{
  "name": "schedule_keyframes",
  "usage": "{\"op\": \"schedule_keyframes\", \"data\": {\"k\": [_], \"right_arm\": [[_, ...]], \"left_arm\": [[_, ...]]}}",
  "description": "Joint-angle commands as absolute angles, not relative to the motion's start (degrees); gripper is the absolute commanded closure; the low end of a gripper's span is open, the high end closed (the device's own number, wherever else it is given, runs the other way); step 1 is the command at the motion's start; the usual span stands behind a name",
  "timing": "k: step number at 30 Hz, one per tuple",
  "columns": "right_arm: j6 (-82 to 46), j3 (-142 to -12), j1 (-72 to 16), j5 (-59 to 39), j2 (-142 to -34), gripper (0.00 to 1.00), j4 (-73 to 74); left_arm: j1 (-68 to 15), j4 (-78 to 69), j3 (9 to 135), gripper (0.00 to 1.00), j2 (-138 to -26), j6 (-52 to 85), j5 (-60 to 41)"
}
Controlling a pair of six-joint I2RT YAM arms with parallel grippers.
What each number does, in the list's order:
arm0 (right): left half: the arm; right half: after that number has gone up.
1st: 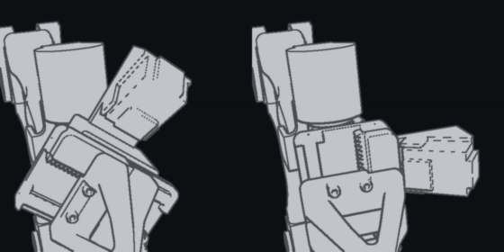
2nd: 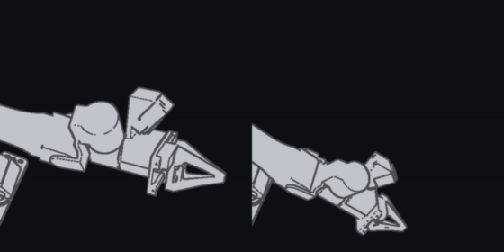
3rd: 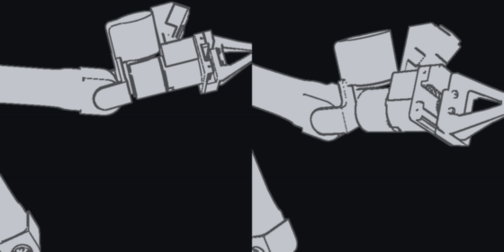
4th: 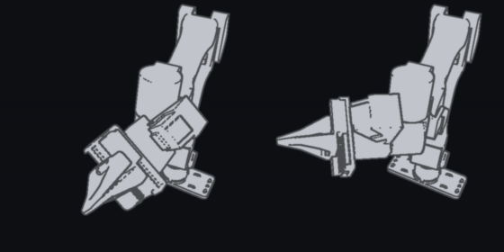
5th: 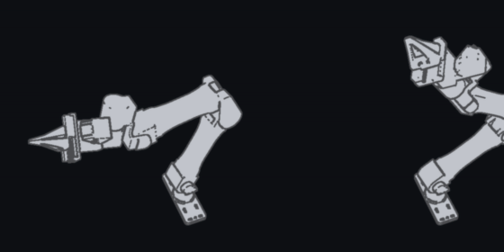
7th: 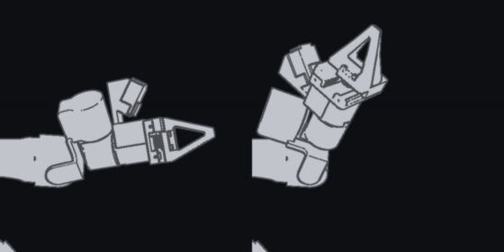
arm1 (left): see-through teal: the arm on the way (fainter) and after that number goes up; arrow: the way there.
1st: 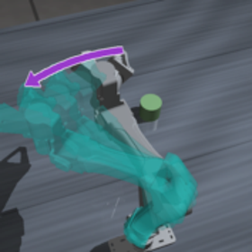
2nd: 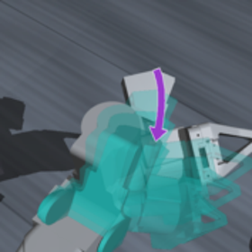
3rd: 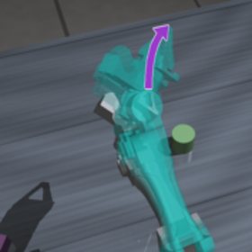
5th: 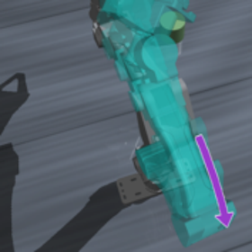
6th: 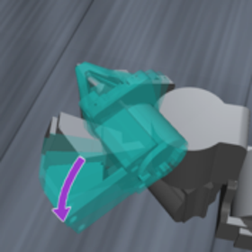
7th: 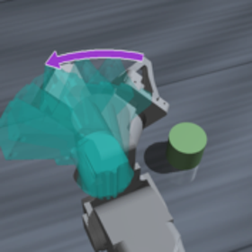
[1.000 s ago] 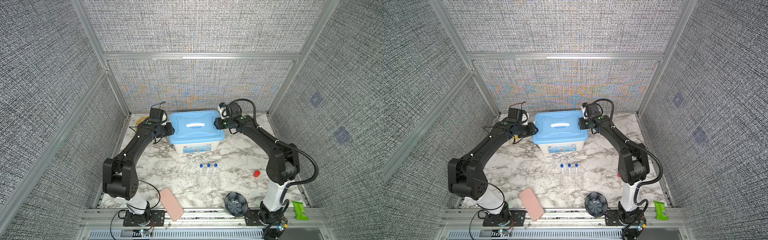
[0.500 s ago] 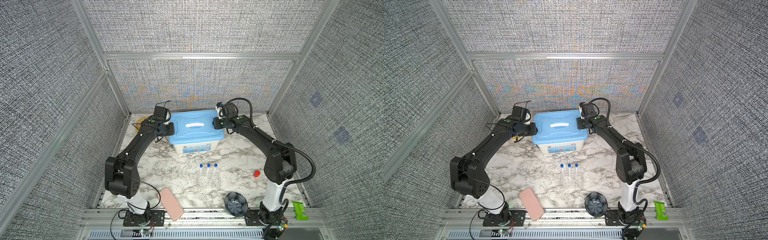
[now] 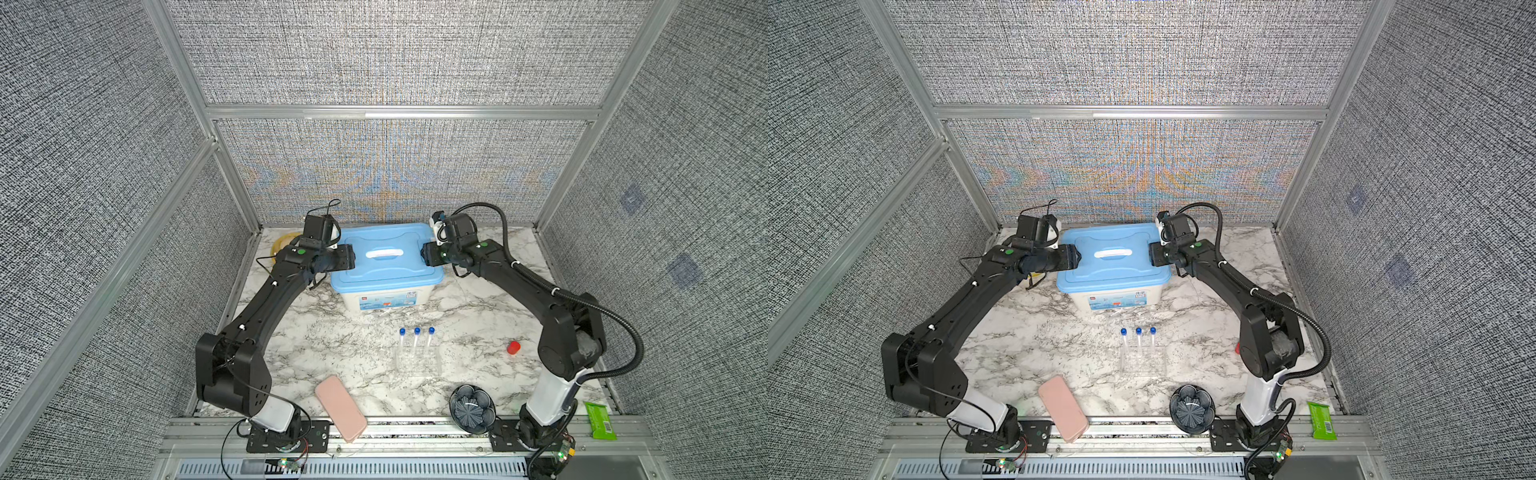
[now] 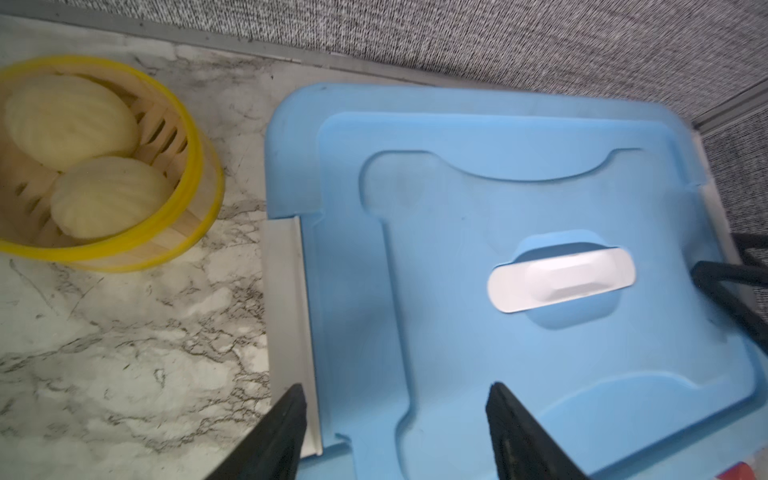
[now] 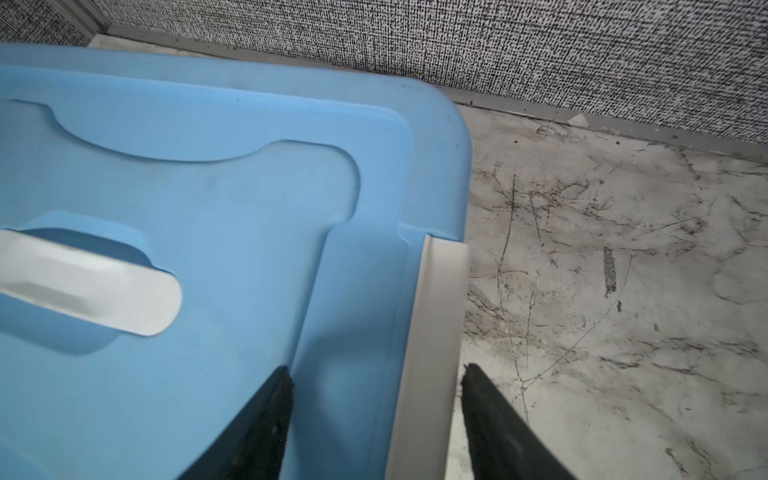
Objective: Organize the chemistry lab equipment
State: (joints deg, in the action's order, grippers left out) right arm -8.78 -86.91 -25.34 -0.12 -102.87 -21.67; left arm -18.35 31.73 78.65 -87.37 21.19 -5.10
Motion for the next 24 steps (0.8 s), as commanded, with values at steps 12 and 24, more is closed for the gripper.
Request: {"op": "schedule_keyframes", "data": {"k": [12,24], "right_arm": [[-9.6,-74.1,-19.3,0.0,-85.2,0.09,-11.8],[-17.6,-45.4,-9.0,0.6,-65.8,0.01,5.7]], "left_arm": [[-17.7,28.7,73.1,0.11,-71.7,23.0,12.8],[-17.6,10.6,45.6,0.01,-52.9,9.0,28.3]]}}
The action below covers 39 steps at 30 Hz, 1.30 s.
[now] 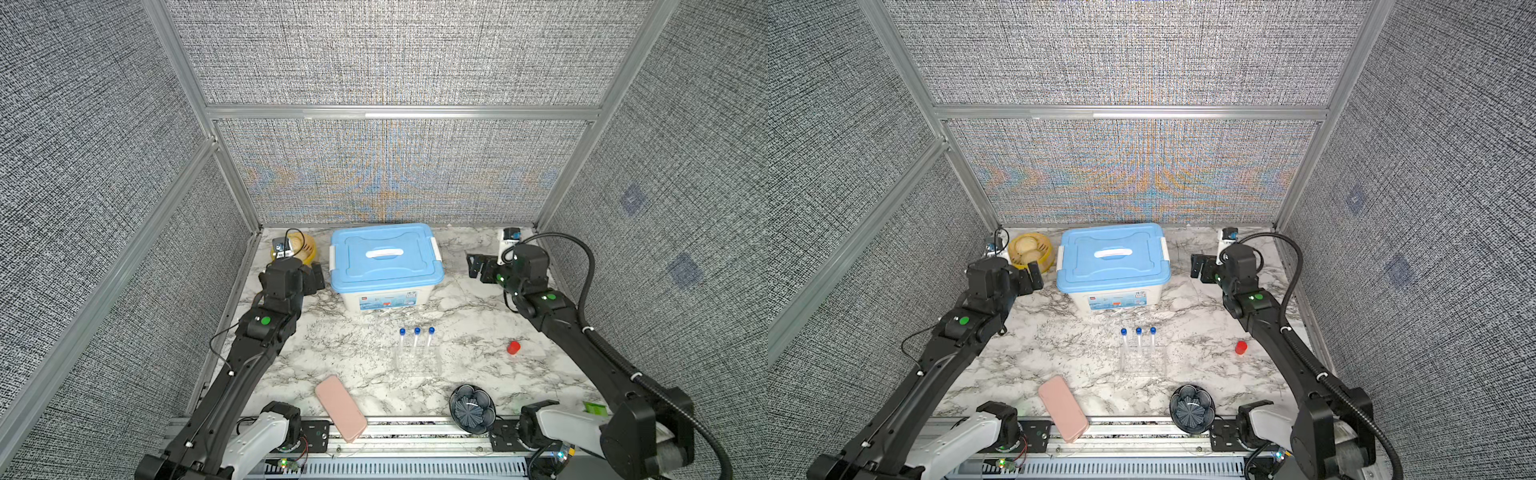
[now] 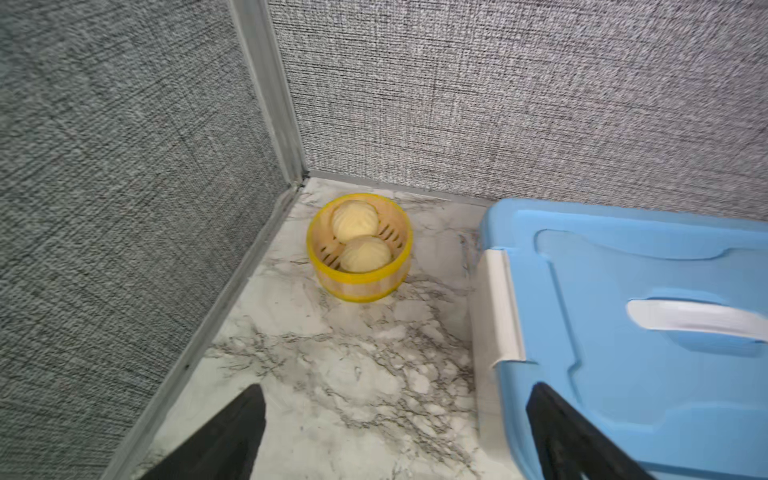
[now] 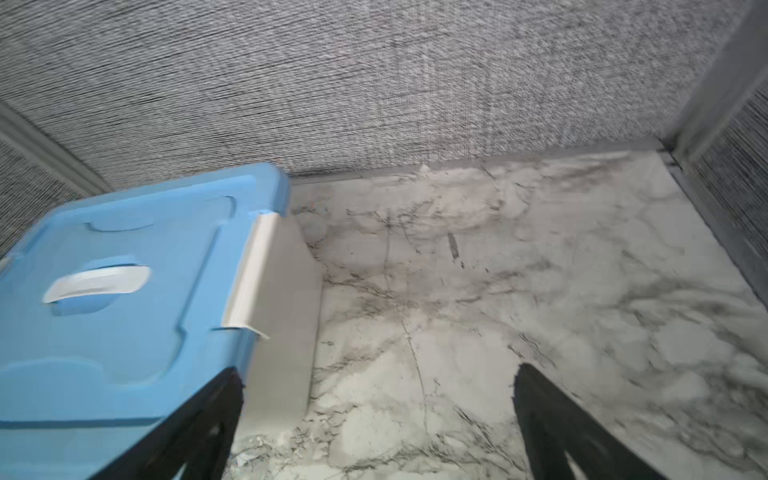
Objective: Organize the chemistry lab equipment
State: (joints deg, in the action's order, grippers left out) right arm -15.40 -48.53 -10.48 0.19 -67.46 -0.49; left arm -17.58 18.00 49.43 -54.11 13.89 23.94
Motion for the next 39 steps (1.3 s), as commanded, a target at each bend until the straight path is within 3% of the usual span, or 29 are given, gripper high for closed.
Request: {"op": "schedule_keyframes", "data": {"k": [1,5,13,15,19,22,26,30,33,39], "right_arm": [[-17.1,-43.5,-8.0,0.6,-65.2,0.01,6.1],[-7.8,-37.4,-6.8,1.6,-65.0,0.01,9.5],[2.2,-24.5,-6.7,1.0,-71.4,0.01,26.1],[3.1,-22.5,-6.1,0.9,-75.1,0.01,33.8],[6.1,-24.6,-4.7,0.8,-78.5,0.01,35.5],[3.7,-27.1,-1.4,-7.3,-81.7,0.01,34.9],[1.6,-19.6,0.3,-8.1,-88.5,0.01,55.6],[1.5,-18.9,0.3,-6.3,-86.9,0.01,54.3],[2.9,-19.6,-0.4,-7.2,-88.2,0.01,54.5],[2.2,-23.5,-0.4,-5.6,-87.0,0.01,45.6]], "left_arm": [[-17.5,7.9,43.0,0.01,-53.0,8.0,29.7],[-17.1,-10.9,30.9,0.01,-57.6,2.1,35.4],[-13.7,-38.6,17.3,0.01,-66.2,-8.1,26.3],[-12.2,-38.1,17.7,0.01,-68.1,-7.9,22.4],[-10.2,-42.7,17.7,0.01,-72.1,-5.4,18.3],[-9.0,-49.7,17.7,0.01,-77.4,-3.7,15.6],[-8.0,-50.2,20.8,0.01,-83.3,-3.5,17.5],[-2.9,-53.4,18.7,0.01,-83.9,2.0,12.0],[-2.1,-58.9,18.7,0.01,-88.7,1.1,10.6],[-2.0,-57.1,18.9,0.01,-87.9,1.6,10.8]]}}
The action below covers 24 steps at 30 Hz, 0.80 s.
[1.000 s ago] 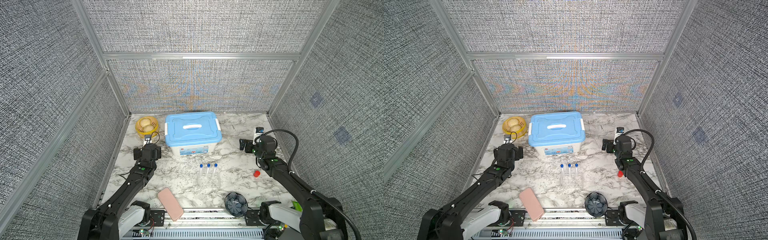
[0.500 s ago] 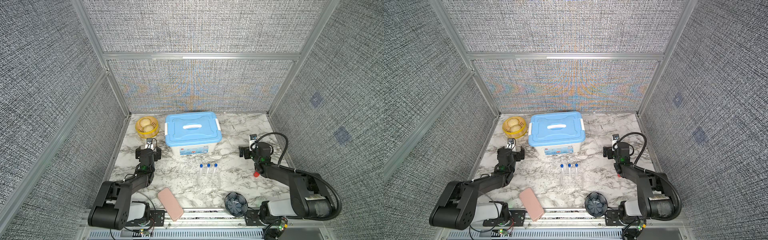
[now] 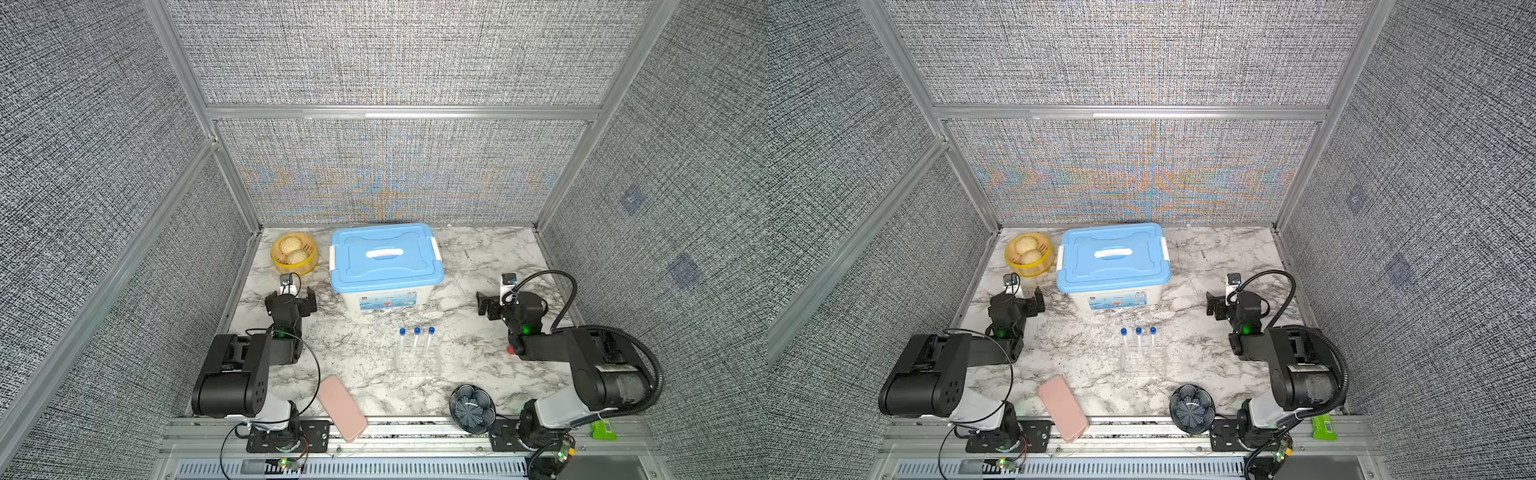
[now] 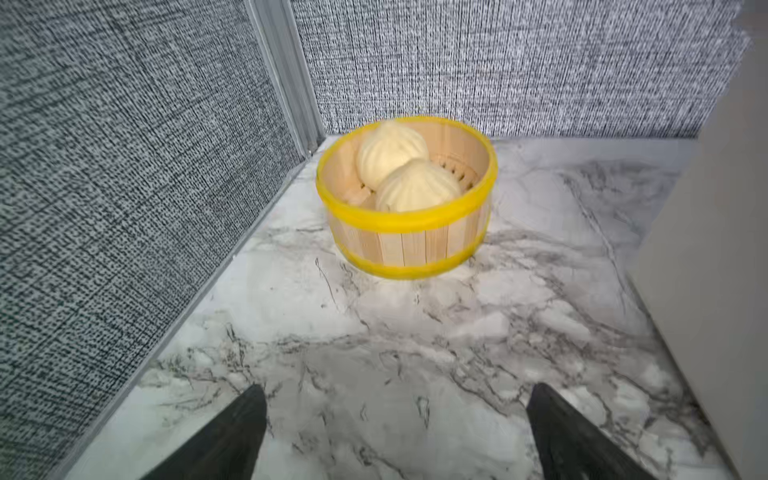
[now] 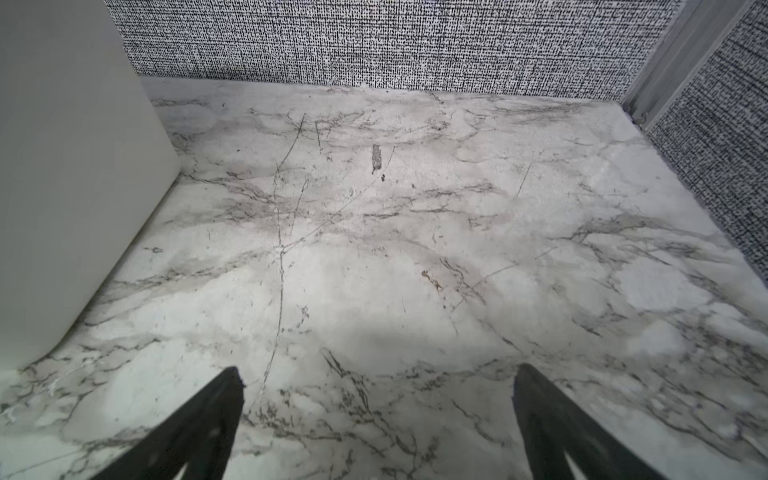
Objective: Organize the chemistry lab equipment
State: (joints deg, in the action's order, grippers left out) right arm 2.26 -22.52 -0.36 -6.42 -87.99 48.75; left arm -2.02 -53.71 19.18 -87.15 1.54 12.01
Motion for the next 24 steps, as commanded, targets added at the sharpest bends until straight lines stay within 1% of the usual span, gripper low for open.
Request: {"op": "schedule_keyframes", "data": {"k": [1,3,6,16,24], "right_arm": [[2.2,-24.2,-0.4,-5.6,-87.1,0.01,44.3],[2.2,-23.3,-0.4,-5.7,-87.3,0.01,46.3],[2.2,-23.0,-0.4,-5.8,-88.0,0.01,48.2],[2.4,-23.1,-0.5,-5.6,-88.0,0.01,47.8],[3.2,-23.0,-1.8,-3.3,-88.0,0.01,48.0]], "left_arm": [[-2.0,-56.9,18.9,0.01,-87.8,1.7,10.9],[-2.0,-55.3,19.2,0.01,-87.1,2.3,11.2],[-2.0,-57.0,18.7,0.01,-87.6,1.9,11.1],[-2.0,-56.8,18.7,0.01,-87.6,1.9,11.2],[-2.0,-56.9,18.7,0.01,-87.6,1.9,11.2]]}}
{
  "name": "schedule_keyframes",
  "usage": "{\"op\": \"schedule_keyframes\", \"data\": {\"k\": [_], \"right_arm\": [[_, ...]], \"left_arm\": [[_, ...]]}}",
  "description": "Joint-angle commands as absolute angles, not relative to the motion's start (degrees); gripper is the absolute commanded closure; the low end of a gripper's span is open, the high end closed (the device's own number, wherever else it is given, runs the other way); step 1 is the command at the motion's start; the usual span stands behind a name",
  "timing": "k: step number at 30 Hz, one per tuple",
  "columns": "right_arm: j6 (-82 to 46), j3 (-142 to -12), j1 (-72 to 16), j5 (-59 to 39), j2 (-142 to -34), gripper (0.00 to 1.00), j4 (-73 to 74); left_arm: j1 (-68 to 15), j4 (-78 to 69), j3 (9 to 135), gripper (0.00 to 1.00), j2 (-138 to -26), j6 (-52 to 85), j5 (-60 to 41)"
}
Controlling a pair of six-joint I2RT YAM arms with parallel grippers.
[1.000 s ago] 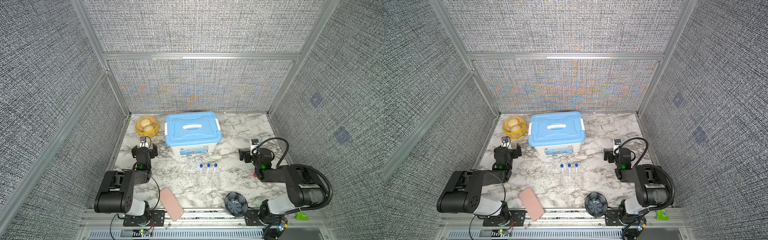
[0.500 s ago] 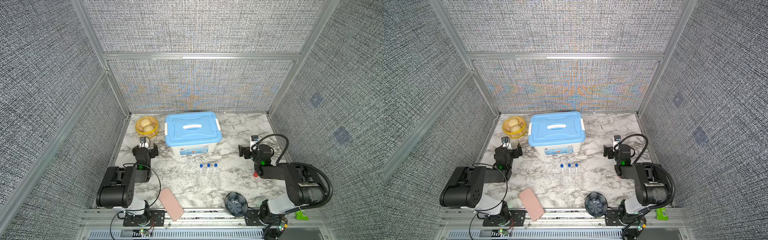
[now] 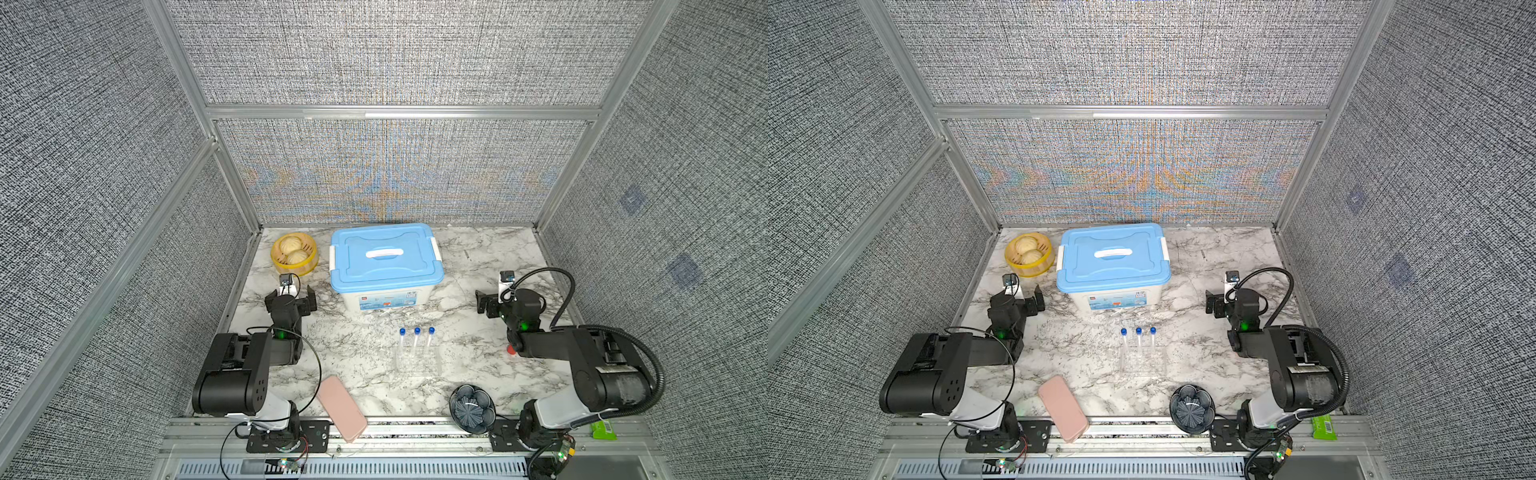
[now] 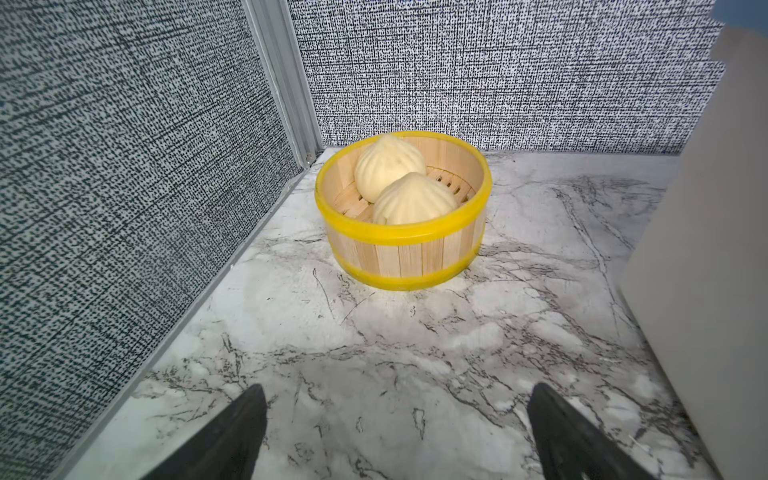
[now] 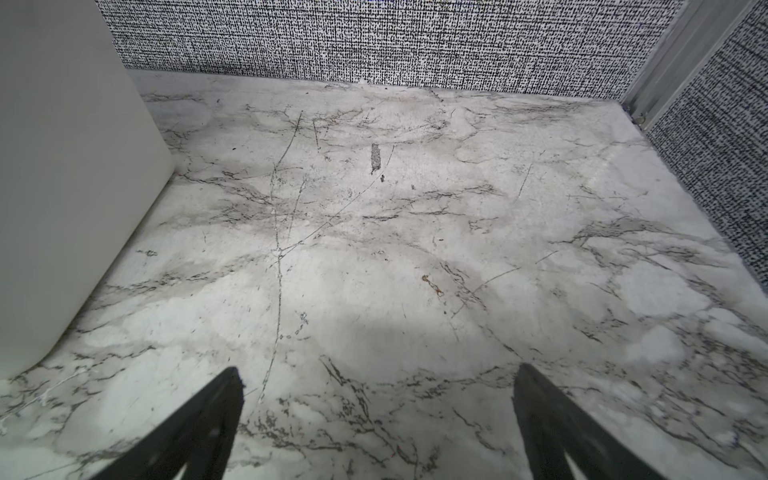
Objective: Organize the chemistry lab equipment
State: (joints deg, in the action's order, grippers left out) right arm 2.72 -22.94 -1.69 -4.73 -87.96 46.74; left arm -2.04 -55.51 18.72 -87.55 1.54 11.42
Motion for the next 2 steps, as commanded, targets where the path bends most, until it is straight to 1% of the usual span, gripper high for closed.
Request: {"op": "schedule_keyframes", "data": {"k": [1,2], "right_arm": [[3.1,-23.0,-1.8,-3.4,-87.9,0.01,47.9],[3.2,-22.9,-1.8,-3.4,-87.8,0.01,48.1]], "left_arm": [[-1.9,-56.8,18.7,0.01,-87.5,1.9,11.2],[-1.9,-56.9,18.7,0.01,-87.6,1.8,11.2]]}}
